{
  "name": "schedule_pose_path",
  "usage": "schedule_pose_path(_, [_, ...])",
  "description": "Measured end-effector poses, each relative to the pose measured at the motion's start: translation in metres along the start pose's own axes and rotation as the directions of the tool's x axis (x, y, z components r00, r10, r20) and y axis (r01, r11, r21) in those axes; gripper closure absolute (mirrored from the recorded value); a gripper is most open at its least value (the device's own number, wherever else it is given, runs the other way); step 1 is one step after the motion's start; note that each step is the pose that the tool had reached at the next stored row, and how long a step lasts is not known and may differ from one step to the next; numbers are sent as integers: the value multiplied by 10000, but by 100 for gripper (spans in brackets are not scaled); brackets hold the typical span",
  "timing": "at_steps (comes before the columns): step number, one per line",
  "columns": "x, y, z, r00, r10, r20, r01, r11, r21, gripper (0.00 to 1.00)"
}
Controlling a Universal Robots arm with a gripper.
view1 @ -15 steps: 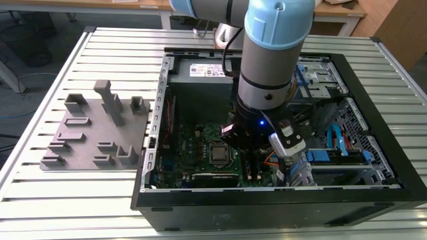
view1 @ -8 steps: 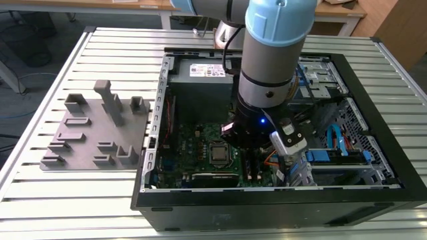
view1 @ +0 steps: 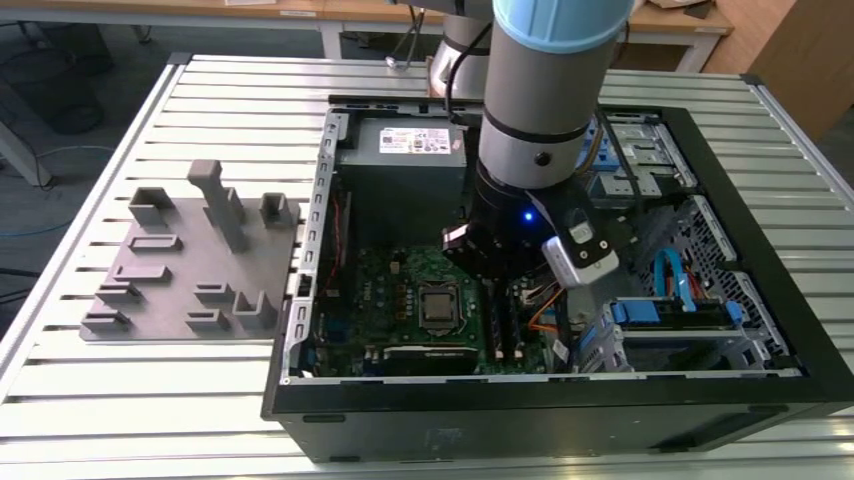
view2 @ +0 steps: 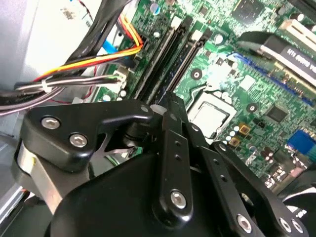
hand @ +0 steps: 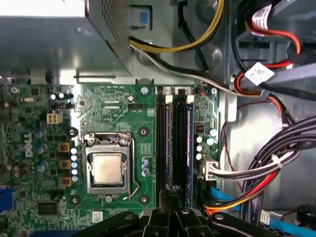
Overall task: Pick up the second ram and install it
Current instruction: 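Press down the second ram until it locks into place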
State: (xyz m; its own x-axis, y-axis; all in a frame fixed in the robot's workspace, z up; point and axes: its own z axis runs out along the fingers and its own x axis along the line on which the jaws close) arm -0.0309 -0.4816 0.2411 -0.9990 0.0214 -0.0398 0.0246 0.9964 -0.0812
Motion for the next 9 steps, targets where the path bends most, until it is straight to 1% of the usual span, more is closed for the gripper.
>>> schedule_pose_path(2, [-1, 0, -12, 10000, -2, 0, 2, 10000, 0, 89])
schedule_pose_path(9, [0, 0, -14, 10000, -1, 0, 1, 10000, 0, 89])
